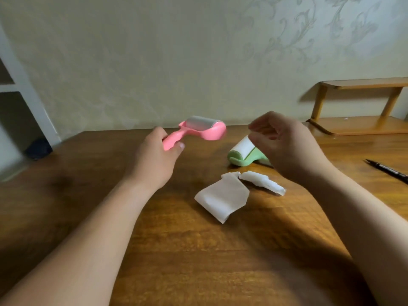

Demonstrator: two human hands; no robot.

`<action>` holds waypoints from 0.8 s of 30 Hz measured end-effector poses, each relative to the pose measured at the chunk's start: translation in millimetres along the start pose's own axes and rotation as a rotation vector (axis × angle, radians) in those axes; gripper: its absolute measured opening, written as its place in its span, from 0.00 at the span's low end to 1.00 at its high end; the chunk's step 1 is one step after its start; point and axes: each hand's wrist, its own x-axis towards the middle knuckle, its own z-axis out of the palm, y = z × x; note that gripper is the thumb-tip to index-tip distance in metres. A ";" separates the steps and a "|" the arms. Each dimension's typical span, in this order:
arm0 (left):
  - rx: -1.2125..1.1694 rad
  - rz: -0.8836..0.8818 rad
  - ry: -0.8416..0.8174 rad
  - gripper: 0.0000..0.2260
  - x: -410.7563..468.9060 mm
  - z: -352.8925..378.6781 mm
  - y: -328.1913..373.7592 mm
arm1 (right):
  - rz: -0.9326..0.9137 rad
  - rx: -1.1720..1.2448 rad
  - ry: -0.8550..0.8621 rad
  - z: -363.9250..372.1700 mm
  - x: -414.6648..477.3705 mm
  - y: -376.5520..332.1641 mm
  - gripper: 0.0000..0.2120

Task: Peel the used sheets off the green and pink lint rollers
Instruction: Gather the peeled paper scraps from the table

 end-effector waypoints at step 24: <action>-0.100 0.086 -0.428 0.24 -107.2 6.5 32.1 | 0.237 0.323 -0.631 47.6 -22.5 -9.3 0.06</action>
